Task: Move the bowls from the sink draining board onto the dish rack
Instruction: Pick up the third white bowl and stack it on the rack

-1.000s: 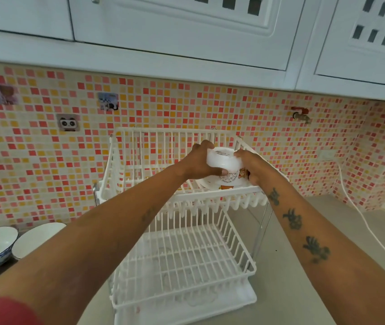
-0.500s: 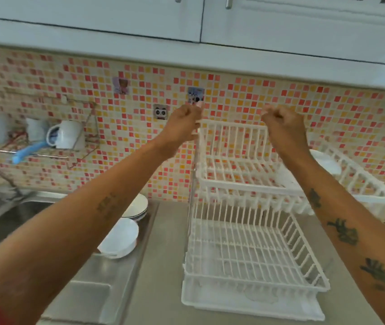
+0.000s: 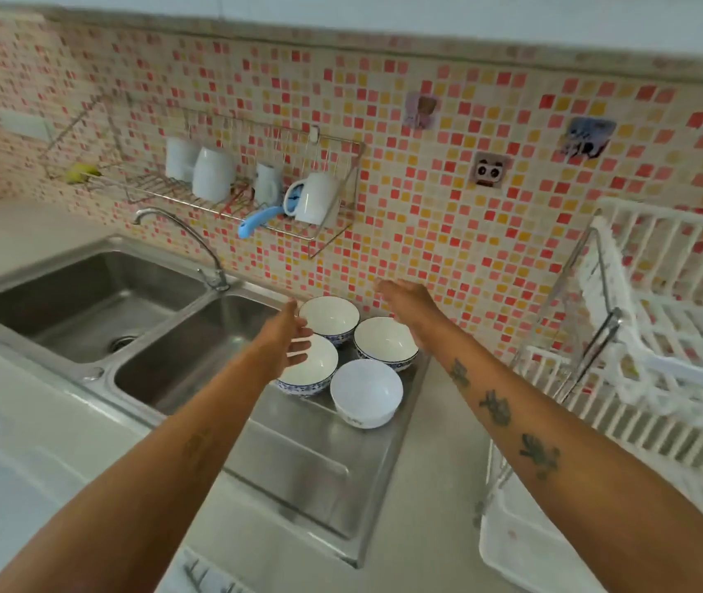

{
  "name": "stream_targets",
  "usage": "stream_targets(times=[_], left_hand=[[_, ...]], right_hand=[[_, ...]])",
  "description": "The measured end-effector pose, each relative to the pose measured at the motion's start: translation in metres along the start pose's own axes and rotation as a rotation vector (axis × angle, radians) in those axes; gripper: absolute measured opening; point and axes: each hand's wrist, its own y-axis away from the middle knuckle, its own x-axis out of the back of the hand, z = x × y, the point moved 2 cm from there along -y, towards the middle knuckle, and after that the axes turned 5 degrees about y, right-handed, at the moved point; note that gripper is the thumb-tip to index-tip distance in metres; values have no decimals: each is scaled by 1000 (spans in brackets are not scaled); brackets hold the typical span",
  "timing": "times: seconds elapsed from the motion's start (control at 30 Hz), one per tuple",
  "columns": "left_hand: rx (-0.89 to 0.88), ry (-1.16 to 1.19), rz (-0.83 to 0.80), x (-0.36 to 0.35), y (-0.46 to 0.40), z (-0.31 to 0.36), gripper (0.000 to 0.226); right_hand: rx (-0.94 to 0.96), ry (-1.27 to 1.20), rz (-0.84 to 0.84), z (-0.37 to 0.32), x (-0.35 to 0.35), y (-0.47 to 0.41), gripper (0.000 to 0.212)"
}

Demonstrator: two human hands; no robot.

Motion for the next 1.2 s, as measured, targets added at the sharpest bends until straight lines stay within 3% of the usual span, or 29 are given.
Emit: stream_targets(times=[0.23,0.57,0.67,0.83,1.2], left_hand=[[302,37,-12,12,-41,-106,53],[473,135,-38,-22,-81,-154,27],[451,124,-39,-29,-88,-160,24],[355,148,-69,-39,-89,-161,39],[331,288,-135,-36,-65,-143,39]], right_hand=[[-294,9,33,96,-22,-44,56],[-430,1,57,180,-47,-76,34],[-440,59,53,189,-54,-77,39],[-414,77,46,194,-55,-73,52],[-366,0,55,172,-45,-66,53]])
